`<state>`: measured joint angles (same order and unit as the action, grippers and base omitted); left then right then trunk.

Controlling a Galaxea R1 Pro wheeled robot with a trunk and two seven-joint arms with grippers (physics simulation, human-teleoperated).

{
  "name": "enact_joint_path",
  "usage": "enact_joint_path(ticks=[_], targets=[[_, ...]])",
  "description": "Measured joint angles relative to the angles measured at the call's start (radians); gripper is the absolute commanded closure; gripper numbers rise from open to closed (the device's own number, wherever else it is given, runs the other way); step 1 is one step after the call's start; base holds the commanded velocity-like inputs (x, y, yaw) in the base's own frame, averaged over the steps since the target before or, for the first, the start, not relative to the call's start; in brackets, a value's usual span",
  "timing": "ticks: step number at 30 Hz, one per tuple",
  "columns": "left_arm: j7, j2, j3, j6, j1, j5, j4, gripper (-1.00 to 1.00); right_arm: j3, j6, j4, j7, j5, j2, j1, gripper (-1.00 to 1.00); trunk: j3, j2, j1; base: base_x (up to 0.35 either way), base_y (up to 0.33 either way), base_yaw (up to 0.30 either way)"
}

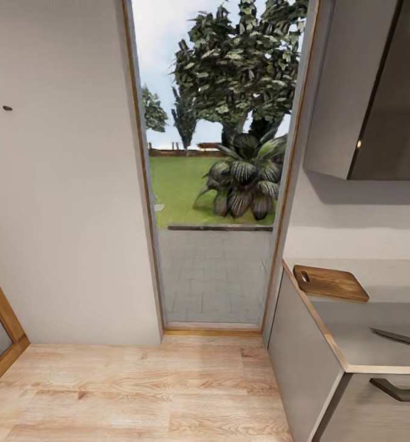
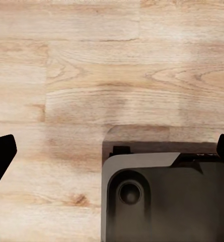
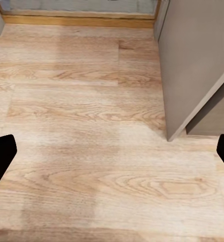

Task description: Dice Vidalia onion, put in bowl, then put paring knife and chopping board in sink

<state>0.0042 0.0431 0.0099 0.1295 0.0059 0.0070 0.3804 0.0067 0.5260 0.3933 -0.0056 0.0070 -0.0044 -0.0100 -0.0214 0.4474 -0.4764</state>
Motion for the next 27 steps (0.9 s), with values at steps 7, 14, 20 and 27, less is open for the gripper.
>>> enact_joint_path(ticks=[7, 14, 20, 27], targets=[[0.000, 0.000, 0.000, 0.000, 0.000, 0.000, 0.000, -1.00, 0.000, 0.000, 0.000, 0.000, 0.000, 0.000, -0.001, -1.00, 0.020, -0.048, 0.027, 0.000, 0.000, 0.000], [0.000, 0.000, 0.000, 0.000, 0.000, 0.000, 0.001, -1.00, 0.000, 0.000, 0.000, 0.000, 0.000, 0.000, -0.001, -1.00, 0.020, -0.048, 0.027, 0.000, 0.000, 0.000], [0.000, 0.000, 0.000, 0.001, 0.000, 0.000, 0.001, -1.00, 0.000, 0.000, 0.000, 0.000, 0.001, 0.000, -0.001, -1.00, 0.020, -0.048, 0.027, 0.000, 0.000, 0.000], [0.000, 0.000, -0.001, 0.000, 0.000, 0.000, 0.001, -1.00, 0.000, 0.000, 0.000, 0.000, 0.000, 0.000, -0.001, -1.00, 0.020, -0.048, 0.027, 0.000, 0.000, 0.000]])
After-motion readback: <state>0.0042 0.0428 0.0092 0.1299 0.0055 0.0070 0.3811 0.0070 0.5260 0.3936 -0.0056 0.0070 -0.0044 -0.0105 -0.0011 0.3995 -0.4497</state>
